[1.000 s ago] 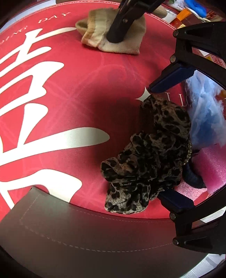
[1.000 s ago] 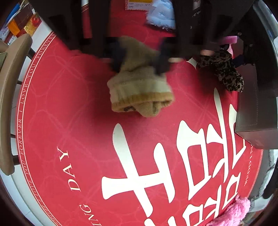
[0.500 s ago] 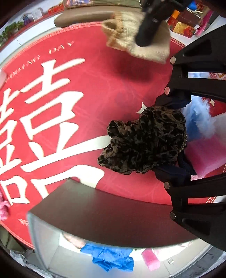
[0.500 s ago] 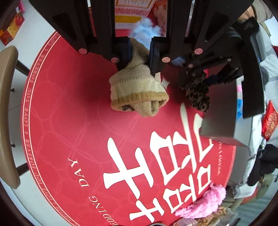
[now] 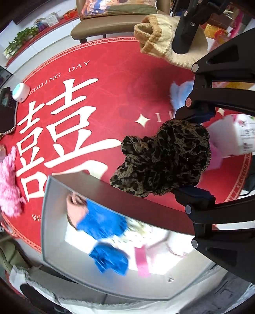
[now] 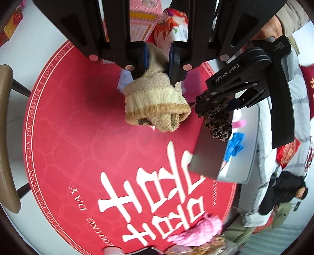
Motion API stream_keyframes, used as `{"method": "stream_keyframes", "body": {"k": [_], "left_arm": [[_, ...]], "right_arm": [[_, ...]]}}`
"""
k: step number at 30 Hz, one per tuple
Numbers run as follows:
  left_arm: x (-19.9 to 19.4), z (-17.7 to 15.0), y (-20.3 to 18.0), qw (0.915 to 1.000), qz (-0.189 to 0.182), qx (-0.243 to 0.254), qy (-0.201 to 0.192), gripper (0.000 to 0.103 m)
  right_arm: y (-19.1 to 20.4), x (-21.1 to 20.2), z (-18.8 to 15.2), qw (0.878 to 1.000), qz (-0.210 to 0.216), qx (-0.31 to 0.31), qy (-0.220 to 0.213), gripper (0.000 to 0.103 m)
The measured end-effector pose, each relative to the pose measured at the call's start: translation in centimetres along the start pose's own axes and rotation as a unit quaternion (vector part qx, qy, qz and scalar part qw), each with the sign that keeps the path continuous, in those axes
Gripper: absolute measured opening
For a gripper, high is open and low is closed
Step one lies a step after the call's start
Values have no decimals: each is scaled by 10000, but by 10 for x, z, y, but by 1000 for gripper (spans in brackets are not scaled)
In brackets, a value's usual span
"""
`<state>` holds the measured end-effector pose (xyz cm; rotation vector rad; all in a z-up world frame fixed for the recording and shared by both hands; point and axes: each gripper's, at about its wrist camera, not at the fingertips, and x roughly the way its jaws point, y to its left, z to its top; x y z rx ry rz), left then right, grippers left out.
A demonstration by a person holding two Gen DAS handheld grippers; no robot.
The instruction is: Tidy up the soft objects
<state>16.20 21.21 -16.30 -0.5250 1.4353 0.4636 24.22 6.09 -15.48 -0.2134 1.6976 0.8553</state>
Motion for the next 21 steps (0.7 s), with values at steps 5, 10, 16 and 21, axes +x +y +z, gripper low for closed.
{"method": "stream_keyframes", "body": {"k": [5, 10, 16, 21], "left_arm": [[-17, -39, 6, 9999, -36, 80, -60, 54], [-26, -79, 16, 9987, -169, 471, -30, 54], [-40, -121, 3, 9919, -503, 1162, 46, 54], [-50, -146, -5, 9851, -657, 1581, 147, 54]], "right_arm": [[17, -14, -27, 9999, -50, -11, -91, 17], [30, -20, -63, 9992, -307, 98, -250, 17], [38, -39, -103, 9971, -457, 375, -488, 17], [50, -54, -137, 9956, -436, 487, -671, 17]]}}
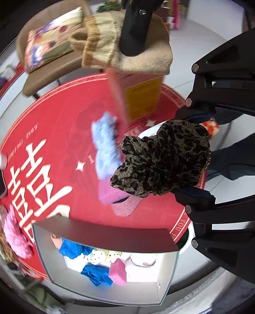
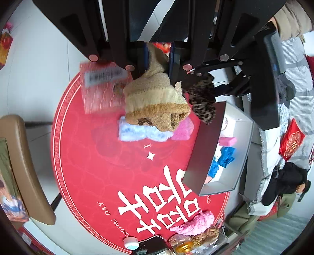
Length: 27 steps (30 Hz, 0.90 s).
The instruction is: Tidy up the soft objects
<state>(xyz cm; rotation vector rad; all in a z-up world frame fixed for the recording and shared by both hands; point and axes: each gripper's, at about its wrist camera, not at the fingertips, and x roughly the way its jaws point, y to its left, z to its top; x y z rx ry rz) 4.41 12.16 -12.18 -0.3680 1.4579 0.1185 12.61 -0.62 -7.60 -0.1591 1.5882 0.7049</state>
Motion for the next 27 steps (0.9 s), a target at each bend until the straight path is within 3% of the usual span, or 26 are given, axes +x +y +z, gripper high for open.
{"method": "stream_keyframes", "body": {"k": [7, 13, 22, 27], "left_arm": [[-11, -35, -19, 9975, -141, 658, 201, 54], [-21, -51, -18, 9966, -188, 771, 239, 54], [-49, -49, -3, 9985, -90, 535, -105, 54], [-67, -46, 14, 9992, -18, 193, -348, 54]], "right_arm": [[2, -2, -49, 9998, -71, 106, 183, 17], [-30, -10, -79, 9970, -253, 689, 236, 17], [-79, -38, -68, 9889, -816, 1231, -136, 17], [-91, -53, -50, 9863, -1042, 1231, -333, 17]]}}
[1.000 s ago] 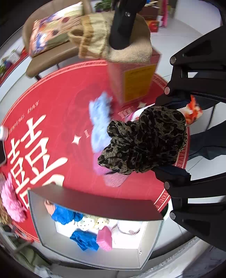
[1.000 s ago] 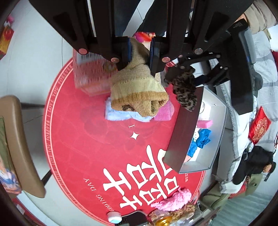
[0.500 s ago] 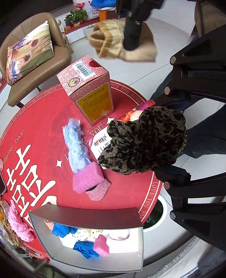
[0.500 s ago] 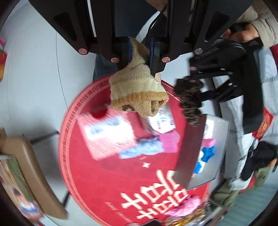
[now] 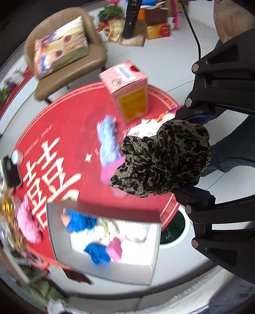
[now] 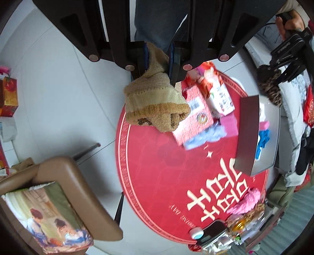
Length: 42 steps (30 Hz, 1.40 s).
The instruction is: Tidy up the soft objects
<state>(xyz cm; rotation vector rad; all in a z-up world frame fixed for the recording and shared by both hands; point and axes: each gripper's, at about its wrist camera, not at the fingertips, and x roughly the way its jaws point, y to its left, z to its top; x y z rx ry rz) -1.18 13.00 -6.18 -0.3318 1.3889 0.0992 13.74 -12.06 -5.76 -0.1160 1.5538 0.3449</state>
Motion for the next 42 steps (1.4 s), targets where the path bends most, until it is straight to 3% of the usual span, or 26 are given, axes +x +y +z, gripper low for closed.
{"method": "stream_keyframes", "body": {"k": [10, 20, 32, 42], "left_arm": [[-20, 5, 39, 9949, 207, -914, -362, 54], [-22, 5, 58, 9900, 269, -1332, -390, 54], [-30, 8, 102, 9820, 419, -1788, -437, 54], [-43, 11, 141, 9733, 374, -2176, -632, 54]], "right_arm": [[12, -14, 37, 9995, 106, -224, -171, 17], [49, -21, 62, 9977, 247, -586, -245, 17], [128, -26, 77, 9902, 563, -1265, -202, 17], [216, -16, 74, 9738, 815, -2123, -41, 17]]}}
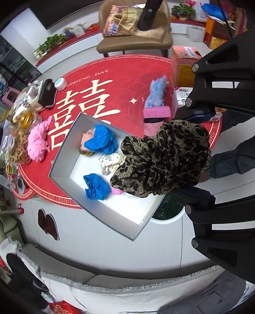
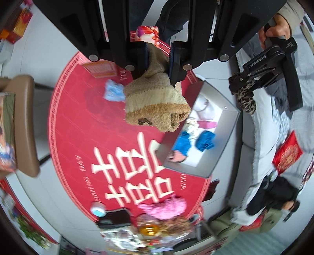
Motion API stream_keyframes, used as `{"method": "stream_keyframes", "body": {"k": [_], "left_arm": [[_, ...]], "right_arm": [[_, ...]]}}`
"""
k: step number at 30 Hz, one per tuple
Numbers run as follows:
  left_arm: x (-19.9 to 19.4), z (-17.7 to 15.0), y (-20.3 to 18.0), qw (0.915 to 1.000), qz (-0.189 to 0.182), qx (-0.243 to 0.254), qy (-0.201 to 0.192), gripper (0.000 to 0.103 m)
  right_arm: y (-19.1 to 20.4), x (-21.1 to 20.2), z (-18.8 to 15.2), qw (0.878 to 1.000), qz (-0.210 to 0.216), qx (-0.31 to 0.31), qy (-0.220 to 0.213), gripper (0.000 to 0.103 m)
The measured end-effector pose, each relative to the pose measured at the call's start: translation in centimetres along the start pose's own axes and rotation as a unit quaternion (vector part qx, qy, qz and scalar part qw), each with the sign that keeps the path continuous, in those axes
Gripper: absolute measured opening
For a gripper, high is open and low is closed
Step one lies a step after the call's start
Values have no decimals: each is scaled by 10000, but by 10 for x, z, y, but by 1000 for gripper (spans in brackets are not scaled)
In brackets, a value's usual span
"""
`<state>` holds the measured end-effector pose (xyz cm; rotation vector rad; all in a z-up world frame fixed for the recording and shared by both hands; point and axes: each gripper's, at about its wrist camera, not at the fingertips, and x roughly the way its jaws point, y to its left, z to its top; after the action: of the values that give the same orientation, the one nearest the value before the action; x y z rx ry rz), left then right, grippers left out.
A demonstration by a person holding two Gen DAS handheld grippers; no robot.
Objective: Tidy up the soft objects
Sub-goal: 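Move both tools over the white box holding the scrunchie and sock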
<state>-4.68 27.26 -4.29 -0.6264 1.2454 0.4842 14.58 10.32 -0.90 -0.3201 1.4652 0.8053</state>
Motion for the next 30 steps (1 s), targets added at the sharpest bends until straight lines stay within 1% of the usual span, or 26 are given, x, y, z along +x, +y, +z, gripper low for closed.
{"method": "stream_keyframes", "body": {"k": [5, 8, 12, 15, 21, 25, 30], "left_arm": [[-1, 11, 16, 9998, -32, -199, -74, 54], [1, 16, 27, 9994, -12, -317, -110, 54], [9, 20, 38, 9991, 112, -391, -108, 54], [15, 22, 46, 9987, 138, -489, -81, 54], [28, 32, 57, 9976, 157, -675, -47, 54], [41, 41, 58, 9970, 221, -736, -6, 54], [54, 47, 59, 9958, 238, -883, 18, 54]], "right_arm": [[35, 11, 18, 9993, 184, -311, 93, 17], [55, 18, 26, 9981, 202, -572, 146, 17], [84, 32, 35, 9946, 99, -1007, 220, 17], [98, 48, 42, 9927, 125, -1151, 342, 17], [122, 79, 56, 9883, 41, -1436, 508, 17], [131, 98, 66, 9869, 58, -1480, 638, 17], [137, 117, 80, 9861, 64, -1518, 678, 17]]}}
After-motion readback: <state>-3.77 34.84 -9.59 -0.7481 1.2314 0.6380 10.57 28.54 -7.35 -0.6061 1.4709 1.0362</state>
